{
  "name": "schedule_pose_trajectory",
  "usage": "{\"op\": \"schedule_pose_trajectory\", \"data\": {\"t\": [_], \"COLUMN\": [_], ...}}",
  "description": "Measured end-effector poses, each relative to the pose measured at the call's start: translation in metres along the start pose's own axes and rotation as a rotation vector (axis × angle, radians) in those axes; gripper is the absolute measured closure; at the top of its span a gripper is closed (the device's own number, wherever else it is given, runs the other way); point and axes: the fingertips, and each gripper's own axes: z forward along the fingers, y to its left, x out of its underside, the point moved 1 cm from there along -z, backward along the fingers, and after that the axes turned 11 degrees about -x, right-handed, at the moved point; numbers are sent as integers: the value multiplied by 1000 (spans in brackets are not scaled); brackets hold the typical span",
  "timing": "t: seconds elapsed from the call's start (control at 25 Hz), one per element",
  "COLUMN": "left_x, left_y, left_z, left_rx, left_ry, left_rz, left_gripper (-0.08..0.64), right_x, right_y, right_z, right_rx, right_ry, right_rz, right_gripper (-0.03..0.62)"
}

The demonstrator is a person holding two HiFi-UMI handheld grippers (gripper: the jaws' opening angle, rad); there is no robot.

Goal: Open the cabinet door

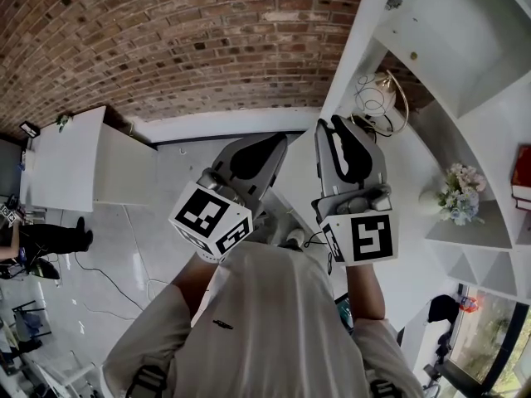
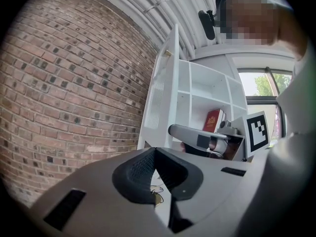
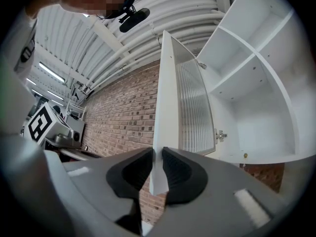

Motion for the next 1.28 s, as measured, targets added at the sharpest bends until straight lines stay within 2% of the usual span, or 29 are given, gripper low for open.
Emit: {"op": "schedule_pose_trajectory", "data": {"t": [0.76, 1.28], "left_x": [-8, -18], "left_y": [49, 73], "left_z": [-4, 4], "left_rx": [-11, 28], "left_ry": [9, 4], "left_rz": [-12, 0], "left_gripper": [551, 551], "right_x": [6, 8], "right_y": [16, 22], "right_z": [53, 84], "right_rx": [-6, 11], "right_ry": [-2, -5], "right_rz": [26, 19], "right_gripper": [525, 528]}}
